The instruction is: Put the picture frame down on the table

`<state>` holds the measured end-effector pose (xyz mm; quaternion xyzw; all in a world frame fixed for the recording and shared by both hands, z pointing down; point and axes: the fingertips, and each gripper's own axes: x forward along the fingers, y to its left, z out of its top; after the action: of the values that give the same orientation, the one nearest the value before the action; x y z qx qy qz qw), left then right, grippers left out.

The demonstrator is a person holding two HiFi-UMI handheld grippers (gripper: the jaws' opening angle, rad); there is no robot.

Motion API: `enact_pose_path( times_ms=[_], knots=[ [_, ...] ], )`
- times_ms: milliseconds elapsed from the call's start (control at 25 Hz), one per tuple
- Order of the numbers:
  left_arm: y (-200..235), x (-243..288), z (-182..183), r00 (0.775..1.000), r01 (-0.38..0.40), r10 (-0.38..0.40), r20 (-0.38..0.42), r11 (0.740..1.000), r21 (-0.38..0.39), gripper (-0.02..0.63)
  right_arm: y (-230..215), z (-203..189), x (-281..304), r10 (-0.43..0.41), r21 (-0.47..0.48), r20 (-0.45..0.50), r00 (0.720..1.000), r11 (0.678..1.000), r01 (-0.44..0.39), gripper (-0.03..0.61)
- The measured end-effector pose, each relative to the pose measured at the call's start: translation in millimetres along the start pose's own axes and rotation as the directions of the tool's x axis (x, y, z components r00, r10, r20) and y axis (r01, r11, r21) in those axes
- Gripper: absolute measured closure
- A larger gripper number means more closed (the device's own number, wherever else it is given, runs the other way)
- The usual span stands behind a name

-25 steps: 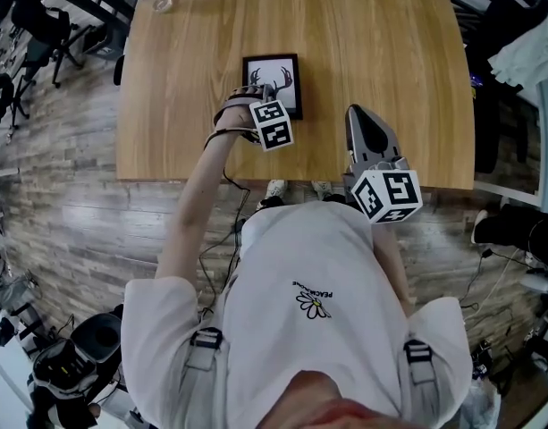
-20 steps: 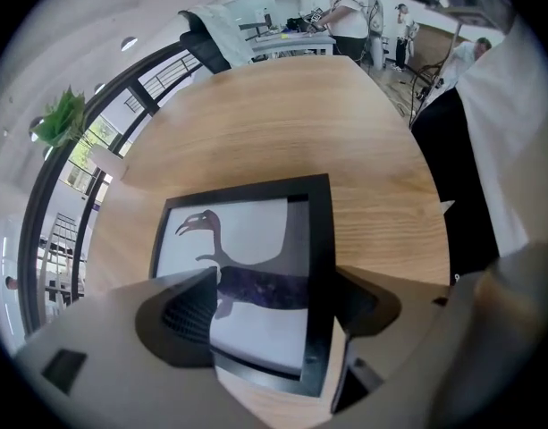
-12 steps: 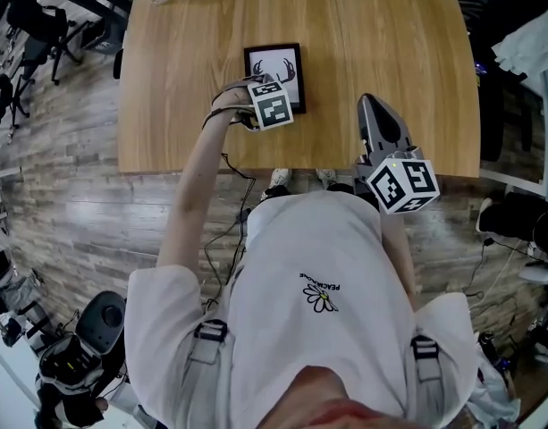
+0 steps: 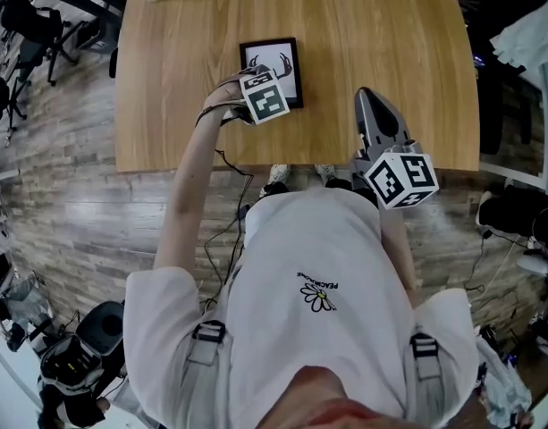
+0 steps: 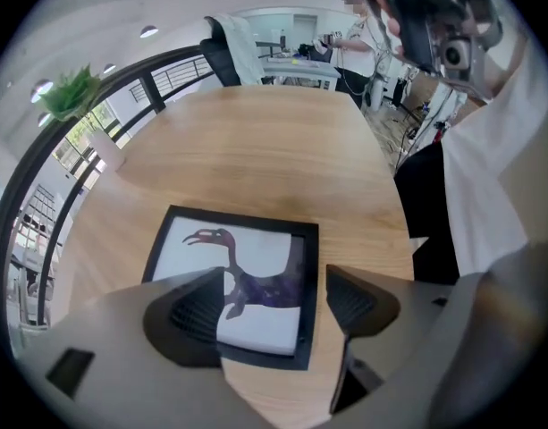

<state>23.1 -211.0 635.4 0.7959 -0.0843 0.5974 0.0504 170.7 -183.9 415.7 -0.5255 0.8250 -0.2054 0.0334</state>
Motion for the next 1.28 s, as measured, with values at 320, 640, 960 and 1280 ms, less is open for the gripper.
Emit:
enact_pose_path(
  times_ms=[320, 640, 960, 1280],
  knots=[
    [50, -90, 58, 0.939, -0.184, 0.208, 0.273, 0.977, -0.11, 0.28, 19, 29, 15, 0.038, -0.14, 0.051, 0.998, 0.99, -0.031, 0.571],
    [88, -204, 93, 0.689, -0.505, 0.57, 0.448, 0.821, -0.267, 0.598, 39, 56, 22, 0.074, -0.168, 0.125, 0.989, 0.984, -0.052, 0.571],
    [56, -301, 92, 0.288, -0.365, 0.76, 0.583, 0.65, -0.667, 0.6, 56, 65, 19, 0.088, -0.248, 0.164, 0.982, 0.968, -0.046, 0.571],
    [19, -347, 70, -0.003, -0.284, 0.882, 0.471, 0.451, -0.846, 0.6, 55, 78, 19, 0.017, -0.357, 0.238, 0.971, 0.931, 0.071, 0.571]
  ],
)
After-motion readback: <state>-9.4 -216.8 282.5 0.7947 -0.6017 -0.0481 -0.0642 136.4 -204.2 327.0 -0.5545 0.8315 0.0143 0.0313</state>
